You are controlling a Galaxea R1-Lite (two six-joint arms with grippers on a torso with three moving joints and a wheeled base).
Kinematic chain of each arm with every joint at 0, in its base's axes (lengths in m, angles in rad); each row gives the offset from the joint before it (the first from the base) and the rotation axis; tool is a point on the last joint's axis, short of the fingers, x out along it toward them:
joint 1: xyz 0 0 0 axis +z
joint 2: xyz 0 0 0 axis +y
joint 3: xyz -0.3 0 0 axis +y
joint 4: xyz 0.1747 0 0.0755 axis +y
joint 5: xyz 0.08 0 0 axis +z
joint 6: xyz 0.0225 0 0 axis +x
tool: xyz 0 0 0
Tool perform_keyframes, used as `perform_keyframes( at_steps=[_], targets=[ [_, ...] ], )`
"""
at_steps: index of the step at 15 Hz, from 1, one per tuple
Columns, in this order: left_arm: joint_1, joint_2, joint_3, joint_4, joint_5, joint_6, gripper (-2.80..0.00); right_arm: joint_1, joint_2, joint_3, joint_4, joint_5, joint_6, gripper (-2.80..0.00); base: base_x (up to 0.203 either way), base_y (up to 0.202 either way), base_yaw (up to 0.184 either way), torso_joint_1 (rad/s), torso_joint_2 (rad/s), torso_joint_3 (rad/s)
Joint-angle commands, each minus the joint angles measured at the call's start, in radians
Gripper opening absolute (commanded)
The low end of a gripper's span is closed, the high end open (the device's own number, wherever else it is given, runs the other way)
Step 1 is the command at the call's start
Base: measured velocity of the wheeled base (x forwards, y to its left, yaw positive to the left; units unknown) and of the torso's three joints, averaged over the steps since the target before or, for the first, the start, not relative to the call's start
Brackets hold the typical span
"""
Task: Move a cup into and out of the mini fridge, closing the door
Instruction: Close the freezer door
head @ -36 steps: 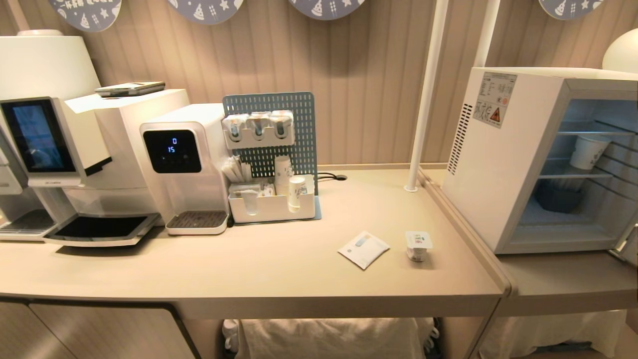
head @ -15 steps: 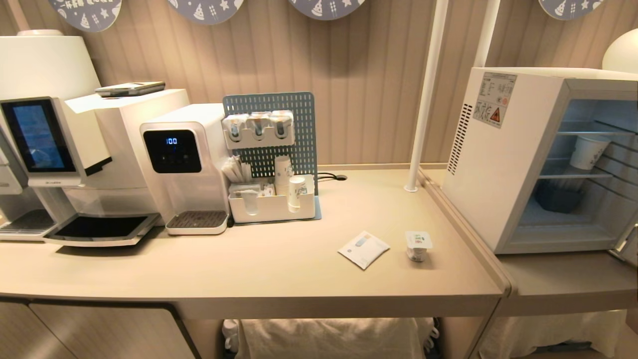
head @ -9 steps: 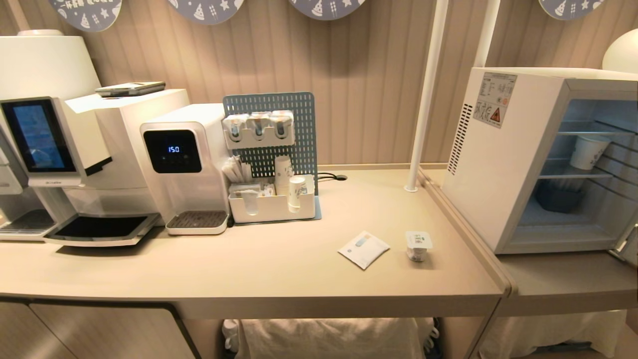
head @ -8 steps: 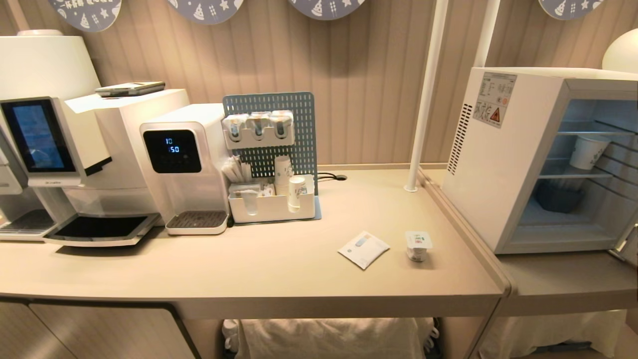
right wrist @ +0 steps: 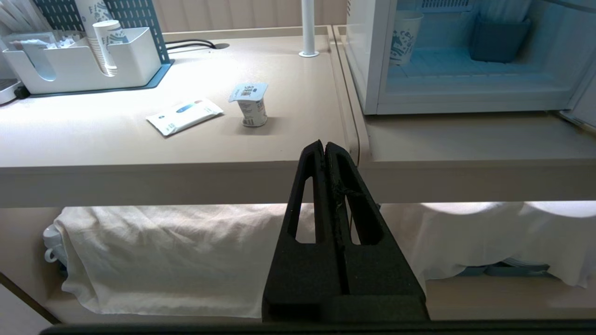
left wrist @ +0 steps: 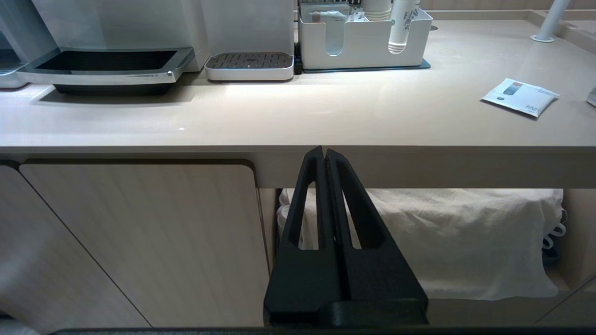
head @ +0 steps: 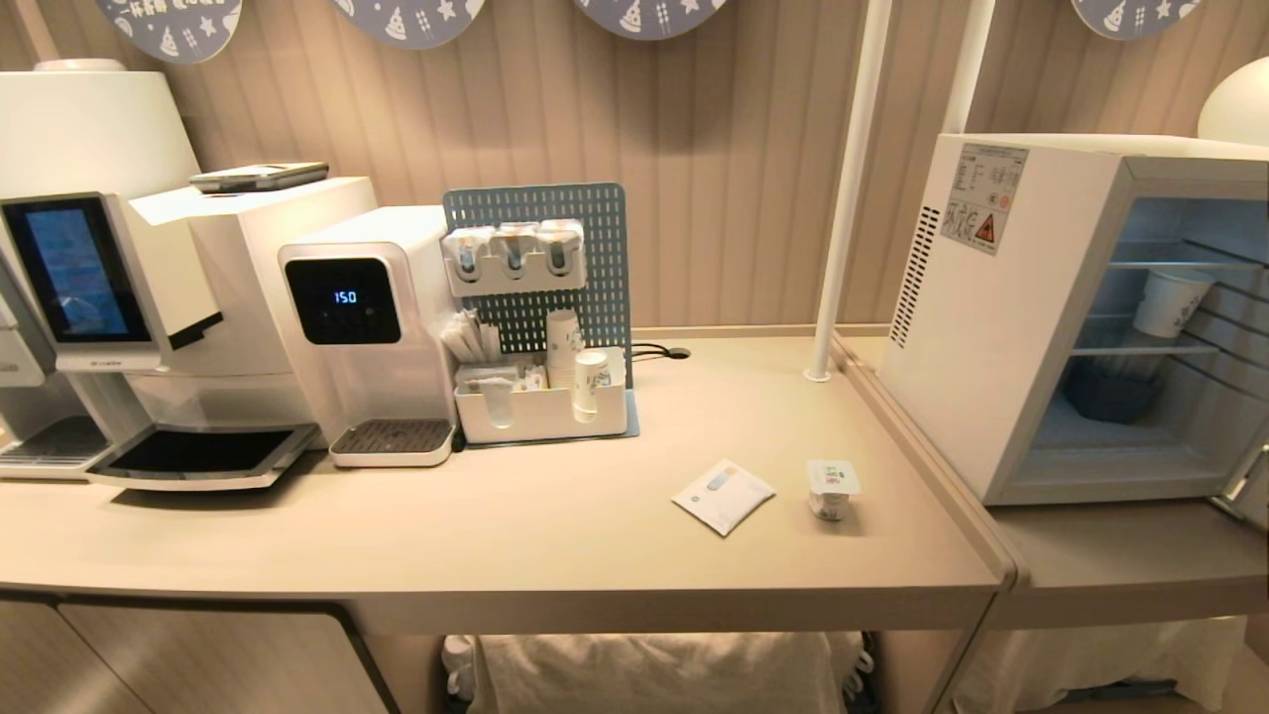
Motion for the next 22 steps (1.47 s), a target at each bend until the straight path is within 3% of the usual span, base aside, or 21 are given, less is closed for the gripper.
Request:
perform_keyframes(
  at_steps=[1,9,14,22],
  targets=[
    [-0.001,0.001,0.0,0.001,0.0,-0.001,-2.8,0.0,0.002,0.0,0.0,0.0,0.0,-2.8,0.0,0.0,0.0,0.0,0.0,0.0],
    [-0.001,0.001,0.0,0.001,0.0,-0.001,-2.8,0.0,0.002,-0.001,0.001,0.001,0.005,-2.8,-0.135,0.0,0.002,0.004,0.0,0.0],
    [-0.001,0.001,0.0,0.001,0.0,0.001,-2.8,0.0,0.002,-0.001,0.001,0.001,0.005,-2.8,0.0,-0.014,-0.002,0.0,0.0,0.002],
    [-0.001,0.001,0.0,0.001,0.0,0.001,-2.8,0.0,0.002,-0.002,0.008,0.001,0.005,-2.8,0.0,-0.184,-0.001,0.003,0.0,0.003]
  ],
)
